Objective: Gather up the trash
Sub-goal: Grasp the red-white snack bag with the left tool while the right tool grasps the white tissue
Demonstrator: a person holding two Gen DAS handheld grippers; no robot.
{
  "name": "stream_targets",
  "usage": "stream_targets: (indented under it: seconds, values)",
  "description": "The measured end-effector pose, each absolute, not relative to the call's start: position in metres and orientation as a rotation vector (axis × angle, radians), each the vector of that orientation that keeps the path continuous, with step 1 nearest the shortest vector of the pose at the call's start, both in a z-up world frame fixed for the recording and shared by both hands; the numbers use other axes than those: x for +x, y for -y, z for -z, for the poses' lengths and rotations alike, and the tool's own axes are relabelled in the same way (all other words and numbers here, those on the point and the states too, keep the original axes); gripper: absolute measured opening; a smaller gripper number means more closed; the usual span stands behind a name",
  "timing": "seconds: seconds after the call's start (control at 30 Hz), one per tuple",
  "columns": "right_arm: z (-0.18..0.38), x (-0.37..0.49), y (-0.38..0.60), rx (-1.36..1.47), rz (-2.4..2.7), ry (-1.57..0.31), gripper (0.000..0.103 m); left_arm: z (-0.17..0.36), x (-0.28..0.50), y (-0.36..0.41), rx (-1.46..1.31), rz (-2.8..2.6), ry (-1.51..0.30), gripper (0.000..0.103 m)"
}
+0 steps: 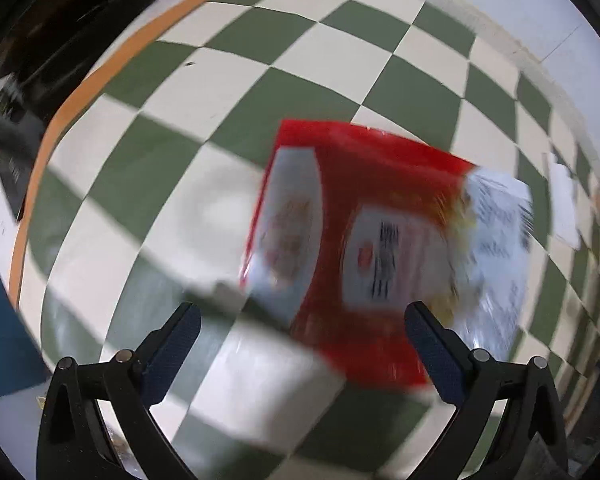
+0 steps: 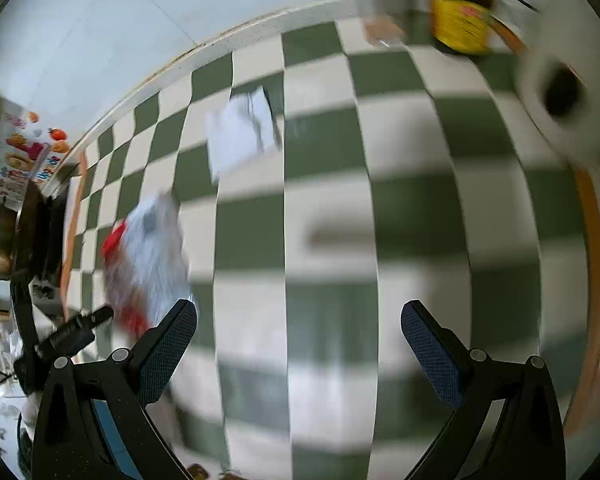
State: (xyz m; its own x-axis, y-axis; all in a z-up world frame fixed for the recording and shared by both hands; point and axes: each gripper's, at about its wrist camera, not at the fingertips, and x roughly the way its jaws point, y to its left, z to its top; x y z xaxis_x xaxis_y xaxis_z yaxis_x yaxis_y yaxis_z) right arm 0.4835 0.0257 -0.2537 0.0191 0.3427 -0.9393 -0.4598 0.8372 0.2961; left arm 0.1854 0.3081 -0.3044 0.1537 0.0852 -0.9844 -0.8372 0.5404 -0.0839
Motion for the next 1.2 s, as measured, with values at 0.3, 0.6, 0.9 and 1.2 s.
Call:
stream_targets:
  seconds: [0.3, 0.6, 0.9, 1.2]
  values:
    - [0.303, 0.551, -0.161, -0.285, -0.734, -1.322, 0.078, 0.304, 0.212, -0.298, -0.646, -0.758, -1.205, 0.074]
    - [0.290, 0.522, -0.162, -0.383, -0.788, -1.207, 0.006, 0.274, 0.217, -0.264, -0.564, -0.699, -1.192, 0.003]
    - [0.251, 0.490, -0.076, -0.212, -0.807, -1.227, 0.006, 0.183, 0.186, -0.237, -0.510, -0.693, -1.039, 0.002]
    - [0.214, 0.405, 0.005, -0.143, -0.793, -1.197, 0.006, 0.130, 0.165, -0.204, -0.435, -0.615, -0.918, 0.001]
